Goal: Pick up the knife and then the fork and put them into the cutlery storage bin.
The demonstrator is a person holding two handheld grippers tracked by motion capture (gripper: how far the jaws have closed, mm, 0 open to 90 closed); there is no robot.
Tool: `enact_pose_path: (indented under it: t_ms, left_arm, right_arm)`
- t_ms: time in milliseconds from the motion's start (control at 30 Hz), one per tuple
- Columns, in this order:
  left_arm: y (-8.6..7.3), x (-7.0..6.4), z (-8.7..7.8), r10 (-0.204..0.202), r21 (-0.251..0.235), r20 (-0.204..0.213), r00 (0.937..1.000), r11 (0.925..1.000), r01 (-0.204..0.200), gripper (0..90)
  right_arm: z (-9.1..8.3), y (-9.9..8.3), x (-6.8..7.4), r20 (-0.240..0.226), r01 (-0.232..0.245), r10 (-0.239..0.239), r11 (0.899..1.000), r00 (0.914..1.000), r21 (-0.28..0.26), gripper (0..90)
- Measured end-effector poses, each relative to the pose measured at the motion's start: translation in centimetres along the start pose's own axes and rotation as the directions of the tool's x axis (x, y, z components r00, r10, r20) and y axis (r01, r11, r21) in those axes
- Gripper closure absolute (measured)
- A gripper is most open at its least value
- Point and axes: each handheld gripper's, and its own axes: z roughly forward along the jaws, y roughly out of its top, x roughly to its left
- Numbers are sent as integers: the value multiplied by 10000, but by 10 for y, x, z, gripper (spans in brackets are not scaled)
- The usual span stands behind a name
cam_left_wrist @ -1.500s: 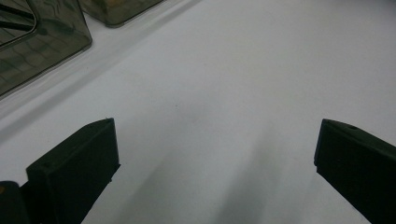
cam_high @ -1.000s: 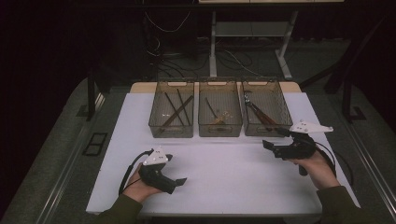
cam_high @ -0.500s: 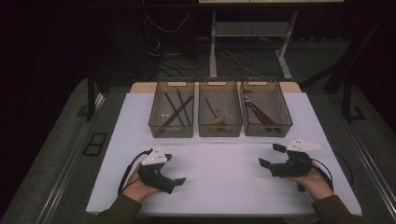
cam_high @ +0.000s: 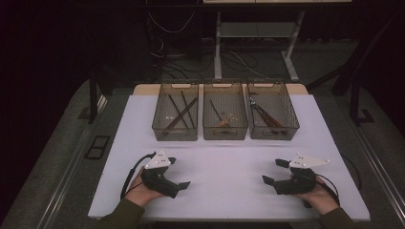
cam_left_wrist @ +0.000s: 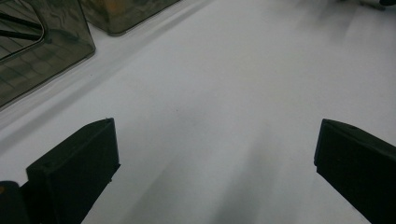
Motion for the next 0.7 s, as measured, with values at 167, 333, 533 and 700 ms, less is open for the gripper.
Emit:
enact_pose_path:
  t_ms: [167,333,533,700]
  left_arm:
    - [0,0,0,27,42,3,10000,10000,-27,0]
    - [-1,0,1,32,67,11,10000,10000,-33,0]
    - [-1,0,1,38,98,6,10000,9999,-38,0]
    - [-1,0,1,20,102,24,10000,9999,-21,0]
  right_arm:
    - [0,-4,-1,-34,58,-57,9999,10000,125,160]
    - [2,-7,2,-219,306,-295,9983,9993,496,160]
    - [0,-6,2,-246,365,-356,9986,9991,370,160]
    - [-1,-5,1,-239,369,-361,9988,9991,311,160]
